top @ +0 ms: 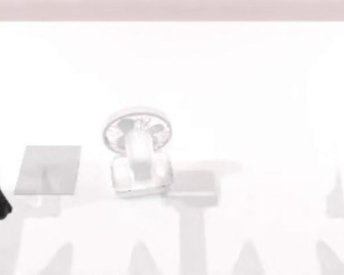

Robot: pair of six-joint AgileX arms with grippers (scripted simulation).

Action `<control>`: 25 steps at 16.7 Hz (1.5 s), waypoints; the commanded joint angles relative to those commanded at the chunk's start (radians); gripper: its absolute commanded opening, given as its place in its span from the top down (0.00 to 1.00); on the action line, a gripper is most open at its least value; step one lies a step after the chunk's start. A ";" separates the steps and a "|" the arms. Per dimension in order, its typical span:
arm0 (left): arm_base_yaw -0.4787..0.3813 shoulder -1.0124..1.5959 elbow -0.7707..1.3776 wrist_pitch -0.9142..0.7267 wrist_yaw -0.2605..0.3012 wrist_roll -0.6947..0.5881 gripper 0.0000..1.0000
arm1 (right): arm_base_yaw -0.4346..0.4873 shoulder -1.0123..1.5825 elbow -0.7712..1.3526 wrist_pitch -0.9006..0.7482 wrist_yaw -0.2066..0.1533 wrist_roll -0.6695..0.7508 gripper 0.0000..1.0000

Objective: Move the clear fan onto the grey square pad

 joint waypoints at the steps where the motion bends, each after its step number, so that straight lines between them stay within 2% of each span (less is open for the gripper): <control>1: 0.000 0.000 0.000 0.000 0.000 0.000 0.00 | 0.000 0.000 0.000 0.000 0.000 0.000 0.00; 5: -0.017 0.059 0.050 -0.051 0.004 0.023 0.00 | 0.000 0.000 0.000 0.000 0.000 0.000 0.00; 10: -0.090 0.336 0.295 -0.279 0.013 0.129 0.00 | 0.000 0.000 0.000 0.000 0.000 0.000 0.00; 15: -0.199 0.749 0.693 -0.604 0.020 0.296 0.00 | 0.000 0.000 0.000 0.000 0.000 0.000 0.00; 25: -0.426 1.667 1.627 -1.264 0.016 0.675 0.00 | 0.000 0.000 0.000 0.000 0.000 0.000 0.00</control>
